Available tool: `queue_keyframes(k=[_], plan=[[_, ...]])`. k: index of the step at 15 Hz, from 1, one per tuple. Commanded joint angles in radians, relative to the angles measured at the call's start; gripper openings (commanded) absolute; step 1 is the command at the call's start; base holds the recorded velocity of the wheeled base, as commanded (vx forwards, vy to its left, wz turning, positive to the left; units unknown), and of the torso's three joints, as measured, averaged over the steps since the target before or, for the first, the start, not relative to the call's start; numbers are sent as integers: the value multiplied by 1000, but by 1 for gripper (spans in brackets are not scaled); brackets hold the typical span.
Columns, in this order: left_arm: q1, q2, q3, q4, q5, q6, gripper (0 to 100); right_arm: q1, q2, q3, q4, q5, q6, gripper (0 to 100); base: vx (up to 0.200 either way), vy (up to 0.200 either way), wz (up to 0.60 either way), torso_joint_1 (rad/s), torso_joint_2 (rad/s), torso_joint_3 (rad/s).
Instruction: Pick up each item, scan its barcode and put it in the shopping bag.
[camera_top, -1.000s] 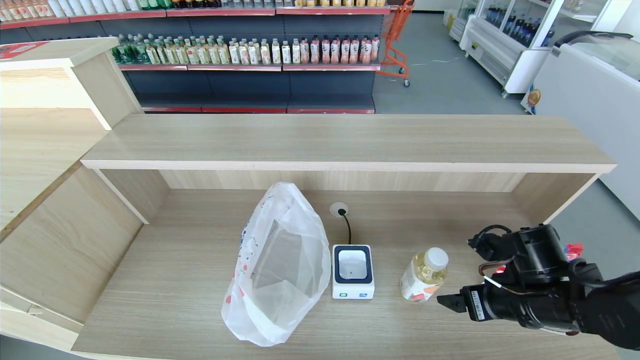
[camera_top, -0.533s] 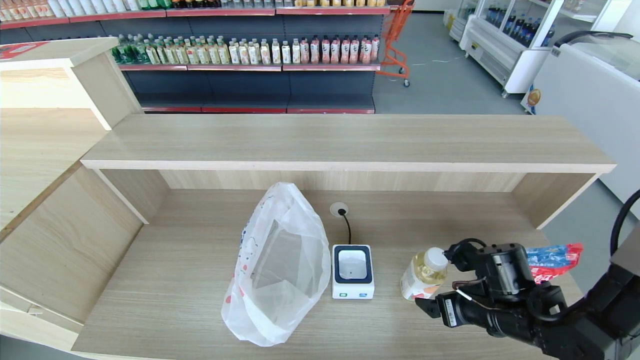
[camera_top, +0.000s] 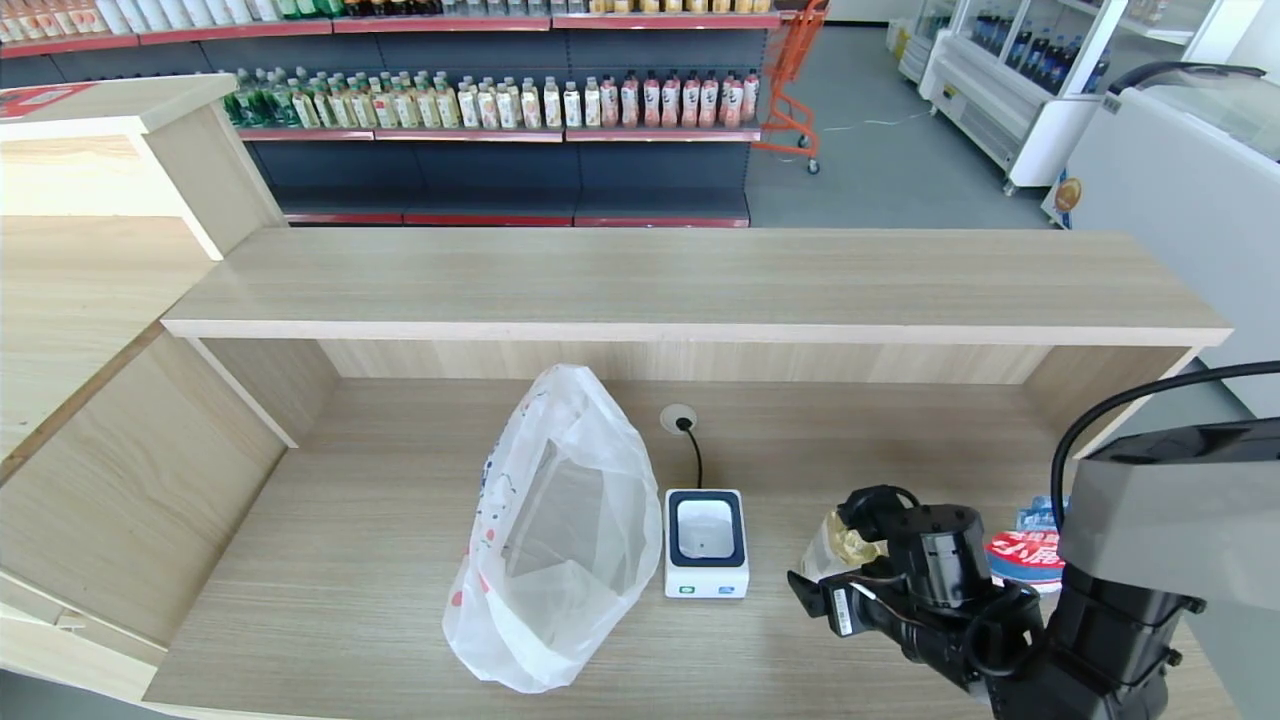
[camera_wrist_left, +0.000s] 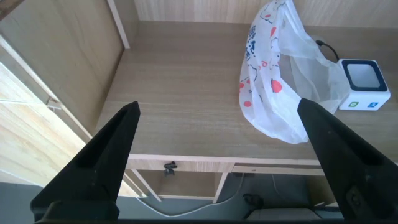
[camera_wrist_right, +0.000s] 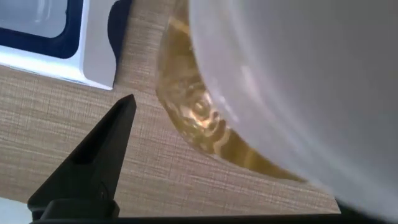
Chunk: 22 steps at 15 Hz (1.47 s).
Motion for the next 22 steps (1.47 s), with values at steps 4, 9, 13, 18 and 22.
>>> queue_keyframes(k=[4, 9, 13, 18, 22], plan=[[0, 0, 0, 0, 0, 0, 100, -1, 91, -54, -87, 6, -57, 100, 0, 0, 0, 0, 0, 0], [0, 0, 0, 0, 0, 0, 100, 1, 131, -77, -205, 17, -57, 100, 0, 0, 0, 0, 0, 0], [0, 0, 0, 0, 0, 0, 100, -25, 121, -71, -251, 72, -58, 100, 0, 0, 0, 0, 0, 0], [0, 0, 0, 0, 0, 0, 100, -41, 146, -77, -321, 75, -98, 0, 0, 0, 0, 0, 0, 0], [0, 0, 0, 0, 0, 0, 100, -54, 163, -111, -323, 89, -115, 0, 0, 0, 0, 0, 0, 0]])
